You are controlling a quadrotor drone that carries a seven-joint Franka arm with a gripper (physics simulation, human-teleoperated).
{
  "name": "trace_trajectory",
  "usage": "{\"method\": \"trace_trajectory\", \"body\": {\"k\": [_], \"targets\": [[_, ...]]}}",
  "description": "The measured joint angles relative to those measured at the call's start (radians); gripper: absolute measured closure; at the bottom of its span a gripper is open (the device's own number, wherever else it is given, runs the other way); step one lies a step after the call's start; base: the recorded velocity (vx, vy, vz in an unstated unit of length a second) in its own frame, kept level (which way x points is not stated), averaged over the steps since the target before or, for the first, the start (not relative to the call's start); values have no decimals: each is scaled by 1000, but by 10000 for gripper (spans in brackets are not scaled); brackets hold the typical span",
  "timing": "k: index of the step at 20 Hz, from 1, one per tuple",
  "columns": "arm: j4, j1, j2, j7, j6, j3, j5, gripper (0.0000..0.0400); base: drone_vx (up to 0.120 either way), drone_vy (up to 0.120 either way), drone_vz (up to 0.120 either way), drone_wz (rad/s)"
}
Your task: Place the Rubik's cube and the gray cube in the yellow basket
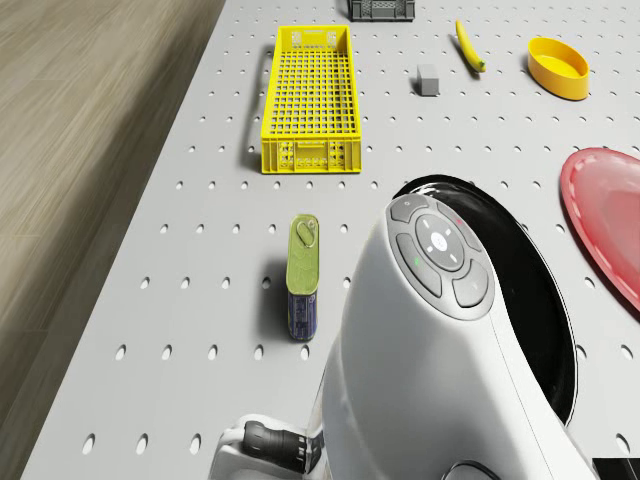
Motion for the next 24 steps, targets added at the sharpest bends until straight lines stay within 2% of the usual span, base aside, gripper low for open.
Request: {"method": "trace_trajectory", "body": {"k": [4, 9, 13, 24], "targets": [[-17, -100, -38, 65, -40, 48, -53, 0, 120, -50, -120, 0], [-23, -165, -76, 110, -52, 81, -71, 0, 120, -32, -120, 0], [-23, -193, -101, 130, -47, 97, -69, 0, 100, 0, -120, 0], [-20, -231, -163, 162, -4, 124, -44, 0, 0, 0, -120, 0]]}}
